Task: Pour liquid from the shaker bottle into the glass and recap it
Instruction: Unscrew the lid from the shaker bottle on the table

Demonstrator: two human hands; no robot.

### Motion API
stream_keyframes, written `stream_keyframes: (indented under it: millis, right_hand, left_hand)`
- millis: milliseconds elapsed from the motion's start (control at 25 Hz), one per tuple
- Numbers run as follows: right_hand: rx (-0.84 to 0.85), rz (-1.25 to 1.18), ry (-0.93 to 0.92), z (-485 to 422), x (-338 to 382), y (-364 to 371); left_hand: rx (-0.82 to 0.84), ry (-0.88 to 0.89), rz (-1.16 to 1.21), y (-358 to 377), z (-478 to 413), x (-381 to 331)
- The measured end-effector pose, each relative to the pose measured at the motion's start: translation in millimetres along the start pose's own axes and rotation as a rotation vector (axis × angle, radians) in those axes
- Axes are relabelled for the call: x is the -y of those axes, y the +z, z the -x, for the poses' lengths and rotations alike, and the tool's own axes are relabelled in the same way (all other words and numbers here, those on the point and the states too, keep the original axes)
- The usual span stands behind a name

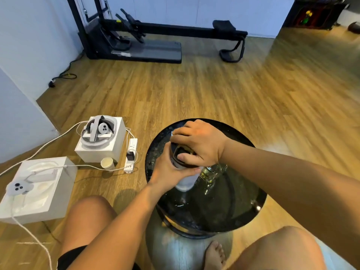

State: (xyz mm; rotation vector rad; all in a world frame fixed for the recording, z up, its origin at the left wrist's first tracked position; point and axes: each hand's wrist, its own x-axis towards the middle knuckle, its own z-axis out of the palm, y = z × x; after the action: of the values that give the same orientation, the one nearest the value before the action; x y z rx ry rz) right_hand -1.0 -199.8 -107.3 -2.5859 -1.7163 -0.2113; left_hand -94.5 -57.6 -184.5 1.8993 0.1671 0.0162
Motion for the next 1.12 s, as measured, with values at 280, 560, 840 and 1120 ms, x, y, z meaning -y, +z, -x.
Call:
stream_keyframes:
  millis: [280,560,840,1120]
  right_hand:
    - [0.110,-0.127,0.567,-15,17,-27]
    - [0.027,-0.309,1.001,-24,52,1]
    - [0.121,-0.310,0.338,-3,15,-17]
    - [0.168,-0.282,0.501,-6,24,-16]
  left_hand:
    - [0.028,-0.015,-0.027,-1,2,-7]
    - [-0.014,-0.012,-0.007,2,0,5]
    - [-0.002,0.012,-0.025,0,1,4]
    - [-0.045,-0.003,-0.016,12,-5,-2]
